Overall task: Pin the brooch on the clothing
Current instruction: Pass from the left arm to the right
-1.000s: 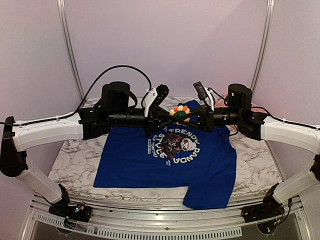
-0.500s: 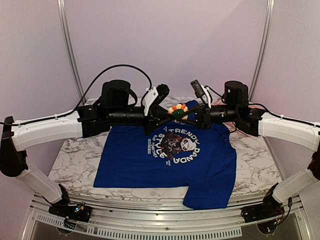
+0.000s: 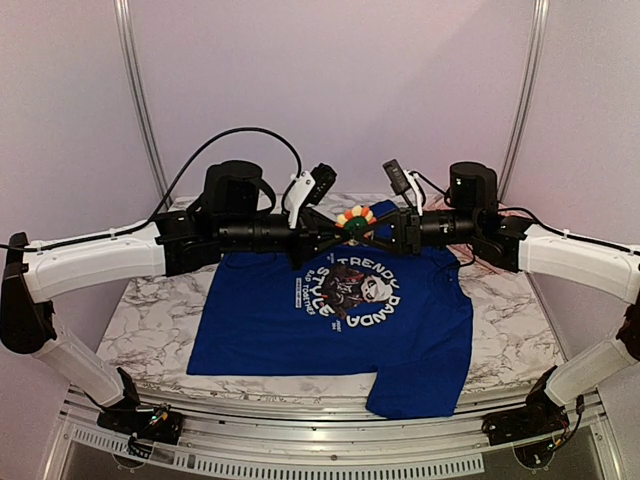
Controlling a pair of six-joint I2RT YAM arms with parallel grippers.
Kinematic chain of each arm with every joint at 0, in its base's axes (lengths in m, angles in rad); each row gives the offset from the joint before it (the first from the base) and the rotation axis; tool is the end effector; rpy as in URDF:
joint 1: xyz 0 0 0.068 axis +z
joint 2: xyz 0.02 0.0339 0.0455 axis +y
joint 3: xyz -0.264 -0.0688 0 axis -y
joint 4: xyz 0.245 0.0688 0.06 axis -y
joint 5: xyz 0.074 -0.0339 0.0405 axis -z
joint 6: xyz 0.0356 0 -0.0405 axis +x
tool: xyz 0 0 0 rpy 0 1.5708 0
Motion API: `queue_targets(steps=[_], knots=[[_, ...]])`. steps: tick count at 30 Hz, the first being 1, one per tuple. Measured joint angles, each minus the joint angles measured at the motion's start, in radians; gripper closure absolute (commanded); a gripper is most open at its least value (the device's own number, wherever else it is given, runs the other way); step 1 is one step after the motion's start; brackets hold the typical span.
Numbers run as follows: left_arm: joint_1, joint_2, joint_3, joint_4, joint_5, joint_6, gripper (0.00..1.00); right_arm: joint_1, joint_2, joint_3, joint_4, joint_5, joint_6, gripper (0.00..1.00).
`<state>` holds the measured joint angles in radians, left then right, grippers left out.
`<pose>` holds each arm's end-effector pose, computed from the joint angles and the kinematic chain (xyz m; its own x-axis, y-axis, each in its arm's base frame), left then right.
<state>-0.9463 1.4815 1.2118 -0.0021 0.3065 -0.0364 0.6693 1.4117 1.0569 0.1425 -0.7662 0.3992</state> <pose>0.1974 -0.2923 0.3400 -0.1912 0.2059 -0.9597 0.9371 0.3294 -0.1160 0.2405 0.2217 0.3243 -0.5326 -0.0643 -0.8439 -0.8375 0.1840 0.5146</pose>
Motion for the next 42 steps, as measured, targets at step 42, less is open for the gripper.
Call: queue_targets(steps=[42], knots=[[-0.011, 0.014, 0.000, 0.027, -0.072, -0.268, 1.00, 0.193, -0.150, -0.165, 0.110, 0.521, -0.166, 0.91]])
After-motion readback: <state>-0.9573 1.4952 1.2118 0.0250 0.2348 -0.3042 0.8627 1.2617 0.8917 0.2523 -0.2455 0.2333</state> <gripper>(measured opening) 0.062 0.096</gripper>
